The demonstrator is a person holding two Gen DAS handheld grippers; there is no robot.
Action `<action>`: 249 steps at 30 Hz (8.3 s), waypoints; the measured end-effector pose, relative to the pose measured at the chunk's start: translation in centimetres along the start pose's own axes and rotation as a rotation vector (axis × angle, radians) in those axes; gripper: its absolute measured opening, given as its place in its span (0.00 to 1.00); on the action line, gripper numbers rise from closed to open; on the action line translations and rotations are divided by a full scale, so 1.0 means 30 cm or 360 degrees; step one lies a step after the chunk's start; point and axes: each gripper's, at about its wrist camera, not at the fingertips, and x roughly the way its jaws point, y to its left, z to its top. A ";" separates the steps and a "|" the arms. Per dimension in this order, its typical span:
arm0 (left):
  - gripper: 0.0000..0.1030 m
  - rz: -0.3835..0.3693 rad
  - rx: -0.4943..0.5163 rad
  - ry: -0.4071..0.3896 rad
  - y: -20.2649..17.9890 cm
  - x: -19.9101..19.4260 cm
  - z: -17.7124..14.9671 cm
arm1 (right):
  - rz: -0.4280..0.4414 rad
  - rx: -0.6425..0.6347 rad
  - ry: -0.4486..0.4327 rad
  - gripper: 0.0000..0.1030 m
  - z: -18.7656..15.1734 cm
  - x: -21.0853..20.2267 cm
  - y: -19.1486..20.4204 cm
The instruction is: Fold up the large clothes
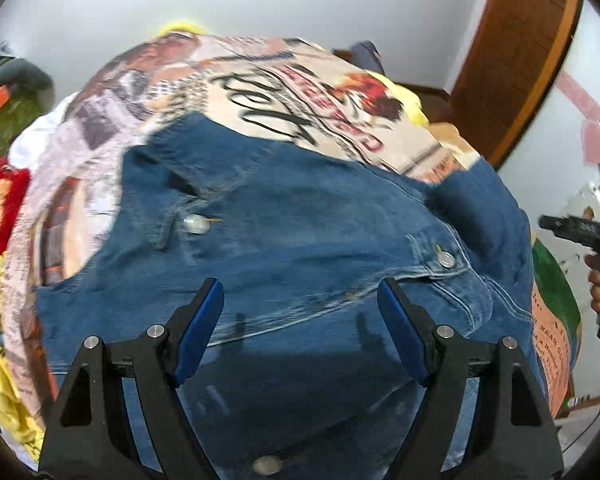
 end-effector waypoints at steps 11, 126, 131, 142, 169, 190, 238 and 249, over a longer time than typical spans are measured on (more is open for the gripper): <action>0.76 -0.0100 0.0003 0.0183 -0.084 0.174 -0.046 | 0.0266 0.0393 0.0077 0.71 0.075 0.190 -0.132; 0.65 0.0299 0.0037 0.0106 0.177 -0.044 -0.294 | 0.0275 -0.0690 0.0091 0.10 -0.408 -0.021 0.589; 0.66 0.0320 0.0099 0.0149 0.131 -0.049 -0.249 | 0.0236 -0.0717 0.0081 0.10 -0.421 -0.033 0.597; 0.76 0.0467 0.0427 0.0087 -0.079 0.061 -0.107 | 0.0286 -0.0665 0.0111 0.10 -0.417 -0.040 0.572; 0.17 0.0125 -0.0314 0.0027 0.489 -0.153 -0.253 | 0.0257 -0.0674 0.0157 0.10 -0.419 -0.049 0.606; 0.61 0.0209 -0.0408 0.0045 0.590 -0.265 -0.435 | 0.0161 -0.0931 0.0035 0.10 -0.429 -0.138 0.711; 0.79 0.0375 -0.0557 0.0052 0.877 -0.119 -0.285 | 0.0439 -0.0557 -0.0012 0.94 -0.112 -0.035 0.712; 0.46 0.0342 -0.0583 0.0143 0.960 0.091 -0.218 | 0.0439 -0.0354 0.0168 0.54 0.032 0.238 0.699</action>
